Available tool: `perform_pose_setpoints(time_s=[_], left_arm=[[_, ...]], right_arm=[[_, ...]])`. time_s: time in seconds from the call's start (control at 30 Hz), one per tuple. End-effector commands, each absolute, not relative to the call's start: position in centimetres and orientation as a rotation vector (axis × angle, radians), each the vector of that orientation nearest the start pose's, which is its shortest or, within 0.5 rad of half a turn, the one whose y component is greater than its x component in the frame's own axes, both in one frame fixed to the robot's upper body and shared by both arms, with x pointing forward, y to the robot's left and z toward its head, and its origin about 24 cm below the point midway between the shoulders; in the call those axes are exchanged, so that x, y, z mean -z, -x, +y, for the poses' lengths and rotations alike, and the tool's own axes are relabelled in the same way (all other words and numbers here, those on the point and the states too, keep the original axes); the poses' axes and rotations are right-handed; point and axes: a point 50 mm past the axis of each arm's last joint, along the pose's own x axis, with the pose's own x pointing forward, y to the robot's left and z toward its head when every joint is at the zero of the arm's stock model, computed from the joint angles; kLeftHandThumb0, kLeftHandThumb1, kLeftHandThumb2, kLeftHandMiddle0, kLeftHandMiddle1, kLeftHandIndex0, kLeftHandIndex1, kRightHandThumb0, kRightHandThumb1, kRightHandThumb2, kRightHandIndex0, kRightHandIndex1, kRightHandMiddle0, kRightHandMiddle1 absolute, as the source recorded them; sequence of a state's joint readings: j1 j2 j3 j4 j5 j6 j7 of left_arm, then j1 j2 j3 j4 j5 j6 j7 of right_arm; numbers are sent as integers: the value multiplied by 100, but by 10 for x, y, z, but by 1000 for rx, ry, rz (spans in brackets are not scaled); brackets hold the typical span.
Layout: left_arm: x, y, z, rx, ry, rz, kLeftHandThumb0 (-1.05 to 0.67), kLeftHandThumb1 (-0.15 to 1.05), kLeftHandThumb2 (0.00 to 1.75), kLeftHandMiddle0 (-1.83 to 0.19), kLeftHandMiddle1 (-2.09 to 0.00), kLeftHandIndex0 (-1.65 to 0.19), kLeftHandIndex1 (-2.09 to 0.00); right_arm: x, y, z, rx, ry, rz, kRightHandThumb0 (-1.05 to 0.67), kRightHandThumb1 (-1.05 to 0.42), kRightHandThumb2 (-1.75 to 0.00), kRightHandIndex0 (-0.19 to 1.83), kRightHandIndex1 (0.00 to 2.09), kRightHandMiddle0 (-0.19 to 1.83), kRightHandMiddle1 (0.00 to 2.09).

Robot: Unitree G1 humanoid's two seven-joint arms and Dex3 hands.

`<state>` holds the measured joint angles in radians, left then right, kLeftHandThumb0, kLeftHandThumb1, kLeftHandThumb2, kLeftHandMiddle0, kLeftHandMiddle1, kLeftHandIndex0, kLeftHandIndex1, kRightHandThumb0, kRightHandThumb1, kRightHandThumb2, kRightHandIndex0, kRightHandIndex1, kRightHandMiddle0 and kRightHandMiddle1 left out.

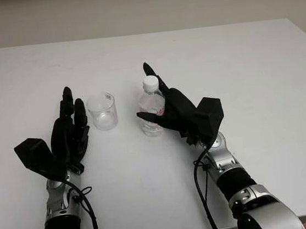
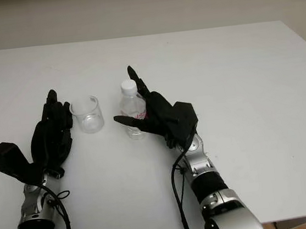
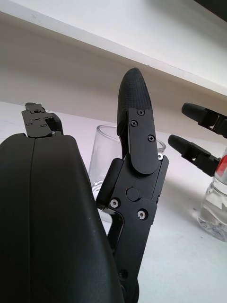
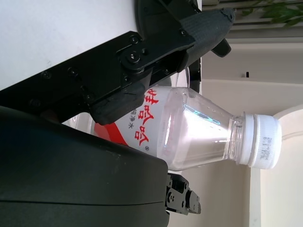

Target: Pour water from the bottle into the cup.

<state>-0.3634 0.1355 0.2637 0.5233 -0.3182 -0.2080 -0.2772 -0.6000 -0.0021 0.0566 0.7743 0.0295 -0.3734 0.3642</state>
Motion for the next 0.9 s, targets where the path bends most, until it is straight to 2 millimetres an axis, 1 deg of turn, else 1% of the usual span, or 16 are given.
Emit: perform_pose_setpoints(time_s=[0.0, 0.1, 0.2, 0.23, 0.27, 0.3, 0.33, 0.37, 0.4, 0.43, 0.5, 0.6, 0.63, 0.73, 0.87], left_arm=[[-43, -309, 211, 16, 249, -97, -73, 105, 45, 14, -6, 17, -5], [-42, -307, 211, 16, 270, -100, -72, 105, 43, 15, -5, 17, -5], [-42, -306, 212, 16, 267, -101, -72, 105, 41, 14, -5, 17, -5], [-42, -305, 212, 15, 266, -102, -73, 105, 41, 14, -5, 17, -5], [-42, -305, 212, 13, 266, -103, -73, 105, 41, 14, -6, 17, -5], [-42, -305, 211, 13, 266, -104, -72, 105, 41, 14, -6, 17, -6], [-42, -305, 211, 11, 266, -105, -72, 105, 41, 13, -6, 16, -6], [-42, -305, 211, 10, 263, -103, -72, 105, 42, 13, -6, 16, -6], [-42, -305, 210, 8, 261, -101, -72, 105, 42, 13, -6, 16, -6], [-42, -304, 210, 6, 261, -98, -72, 105, 42, 12, -6, 16, -6], [-42, -304, 209, 1, 259, -94, -73, 105, 42, 12, -6, 15, -6], [-42, -304, 208, -2, 270, -95, -72, 105, 40, 12, -6, 15, -6], [-42, -304, 208, -2, 269, -96, -72, 105, 40, 11, -6, 15, -6], [-42, -305, 208, -2, 269, -96, -72, 105, 40, 12, -6, 15, -6], [-43, -306, 207, 2, 266, -98, -71, 105, 41, 12, -5, 16, -6]], right_arm=[[-70, -342, -74, -547, 51, -175, -93, -88, -5, -19, 0, -19, 0], [-69, -340, -72, -522, 43, -175, -88, -87, -5, -18, 1, -19, 1], [-68, -339, -70, -520, 23, -155, -76, -84, -4, -2, 10, -4, 8], [-68, -339, -69, -518, 28, -154, -72, -83, -4, 6, 15, 4, 14], [-68, -339, -69, -515, 35, -157, -68, -82, -5, 11, 36, 8, 35], [-68, -338, -68, -513, 47, -164, -62, -81, -5, -1, 107, -5, 106], [-68, -338, -68, -509, 59, -171, -60, -82, -5, -6, 146, -11, 146], [-68, -338, -67, -510, 65, -177, -58, -83, -6, -1, 175, -7, 176], [-68, -337, -67, -512, 74, -179, -52, -85, -6, 28, 195, 11, 196], [-67, -337, -67, -515, 82, -180, -51, -88, -6, 50, 202, 26, 202], [-67, -336, -67, -522, 98, -178, -51, -95, -7, 90, 208, 59, 208], [-68, -336, -67, -534, 152, -184, -52, -103, -9, 119, 209, 90, 209], [-68, -336, -67, -538, 166, -183, -52, -104, -13, 131, 209, 104, 209], [-68, -336, -67, -567, 184, -177, -50, -105, -24, 153, 209, 124, 209], [-70, -336, -68, -585, 229, -195, -47, -105, -36, 168, 209, 137, 209]])
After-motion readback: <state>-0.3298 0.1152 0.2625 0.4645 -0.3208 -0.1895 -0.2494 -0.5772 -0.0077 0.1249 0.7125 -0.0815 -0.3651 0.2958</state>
